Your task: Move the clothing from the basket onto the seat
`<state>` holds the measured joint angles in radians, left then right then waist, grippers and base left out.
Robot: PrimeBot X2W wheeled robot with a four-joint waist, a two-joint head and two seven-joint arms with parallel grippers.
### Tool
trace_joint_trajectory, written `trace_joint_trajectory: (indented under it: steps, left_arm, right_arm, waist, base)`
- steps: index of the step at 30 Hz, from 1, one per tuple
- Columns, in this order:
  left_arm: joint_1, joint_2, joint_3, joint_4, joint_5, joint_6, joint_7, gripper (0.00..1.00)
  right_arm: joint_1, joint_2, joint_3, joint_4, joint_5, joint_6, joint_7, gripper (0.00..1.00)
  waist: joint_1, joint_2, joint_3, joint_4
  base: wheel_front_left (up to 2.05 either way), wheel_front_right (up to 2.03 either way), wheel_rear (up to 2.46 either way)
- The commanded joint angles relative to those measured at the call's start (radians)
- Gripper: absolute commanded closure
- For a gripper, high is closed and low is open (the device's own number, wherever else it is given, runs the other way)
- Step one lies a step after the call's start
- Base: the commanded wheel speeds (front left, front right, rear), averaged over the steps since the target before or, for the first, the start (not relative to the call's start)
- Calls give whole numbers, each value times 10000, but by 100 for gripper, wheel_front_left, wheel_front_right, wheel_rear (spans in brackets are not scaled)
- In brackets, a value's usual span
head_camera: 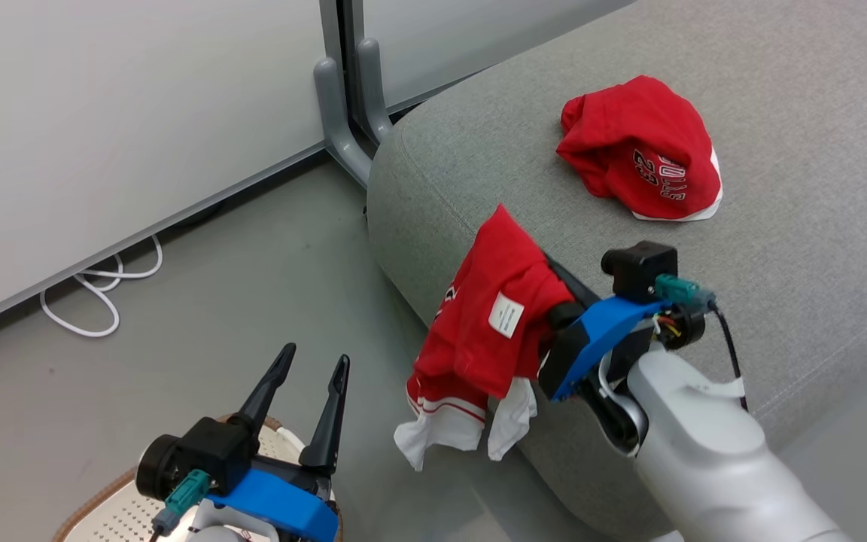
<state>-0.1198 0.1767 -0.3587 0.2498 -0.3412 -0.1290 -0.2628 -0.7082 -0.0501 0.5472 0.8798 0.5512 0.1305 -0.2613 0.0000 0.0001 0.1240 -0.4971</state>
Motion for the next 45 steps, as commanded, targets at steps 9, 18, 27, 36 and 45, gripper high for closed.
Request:
trace_joint_trajectory:
  steps: [9, 18, 27, 36, 45]
  left_arm:
    - [-483, 321, 57, -231, 191, -25, -29, 0]
    - [-1489, 898, -219, -730, 438, -25, -27, 0]
    - [-2613, 1571, -575, -1515, 708, -25, -27, 0]
    - [-3671, 1961, -1104, -2034, 861, -25, -25, 0]
    - [-3702, 2102, -1142, -2007, 750, 22, -27, 0]
  right_arm:
    - [-2564, -287, -1358, 787, -602, 3, 347, 100]
    - [-5679, -2388, -2997, 788, -1281, 3, 1393, 100]
    - [-6568, -4220, -5481, 783, -1902, 3, 1396, 100]
    - [-5247, -4211, -7686, 1762, -2690, 3, 401, 100]
    - [-4601, -3528, -8688, 2420, -3456, 3, 37, 100]
  waist:
    - [0, -1, 907, 179]
    - [0, -1, 2770, 809]
    - [0, -1, 4897, 1566]
    - [0, -1, 6293, 2156]
    - [0, -1, 6437, 2253]
  base:
    - [0, 0, 0]
    - [0, 0, 0]
    - [0, 0, 0]
    - [0, 0, 0]
    - [0, 0, 0]
